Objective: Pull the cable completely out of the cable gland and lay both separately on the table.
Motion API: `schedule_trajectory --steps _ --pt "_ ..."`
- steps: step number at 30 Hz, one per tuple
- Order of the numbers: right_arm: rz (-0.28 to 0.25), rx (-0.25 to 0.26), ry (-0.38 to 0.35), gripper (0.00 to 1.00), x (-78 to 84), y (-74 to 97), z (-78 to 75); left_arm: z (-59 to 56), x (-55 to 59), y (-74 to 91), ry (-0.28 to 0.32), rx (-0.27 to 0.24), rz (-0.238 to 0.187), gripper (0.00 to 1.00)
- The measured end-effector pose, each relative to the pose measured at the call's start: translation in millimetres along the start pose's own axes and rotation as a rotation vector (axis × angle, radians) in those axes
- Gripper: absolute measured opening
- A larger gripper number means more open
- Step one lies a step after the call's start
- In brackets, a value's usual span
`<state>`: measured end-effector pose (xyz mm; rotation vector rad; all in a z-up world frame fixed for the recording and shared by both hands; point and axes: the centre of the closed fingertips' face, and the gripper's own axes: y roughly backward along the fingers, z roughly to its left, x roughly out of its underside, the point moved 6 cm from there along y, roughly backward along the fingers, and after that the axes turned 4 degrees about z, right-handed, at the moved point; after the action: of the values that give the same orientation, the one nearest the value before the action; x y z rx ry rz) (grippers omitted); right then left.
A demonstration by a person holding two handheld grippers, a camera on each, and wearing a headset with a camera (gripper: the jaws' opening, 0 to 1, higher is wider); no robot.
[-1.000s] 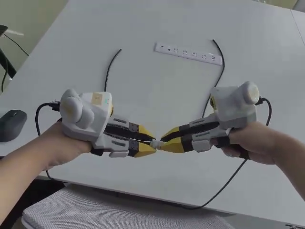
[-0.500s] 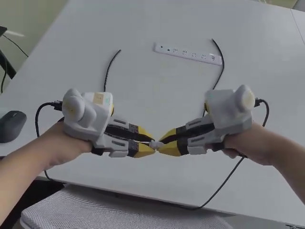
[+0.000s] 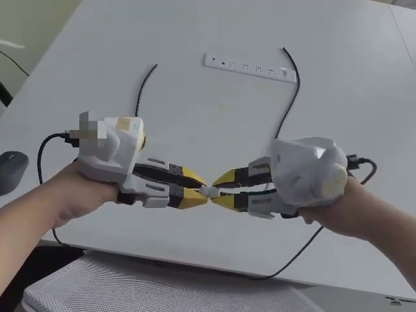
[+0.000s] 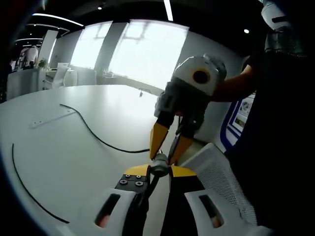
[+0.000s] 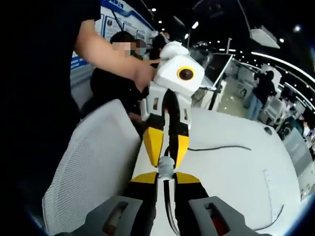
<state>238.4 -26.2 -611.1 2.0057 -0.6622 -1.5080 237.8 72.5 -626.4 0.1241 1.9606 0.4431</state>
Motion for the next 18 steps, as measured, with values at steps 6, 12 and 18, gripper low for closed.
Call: schedule_trajectory --steps 6,12,18 --pt "0.068 0.167 0.170 0.07 -9.2 2.9 9.7 0.0 -2.5 3.6 0.108 0.031 -0.042 0.14" --pt "0.086 0.255 0.261 0.07 -12.7 1.0 16.8 -2.4 -2.5 5.8 0.166 0.043 -0.044 0.14" --pt "0.084 0.230 0.225 0.08 -11.7 0.0 16.0 -4.2 -0.8 5.1 0.149 0.034 -0.024 0.15"
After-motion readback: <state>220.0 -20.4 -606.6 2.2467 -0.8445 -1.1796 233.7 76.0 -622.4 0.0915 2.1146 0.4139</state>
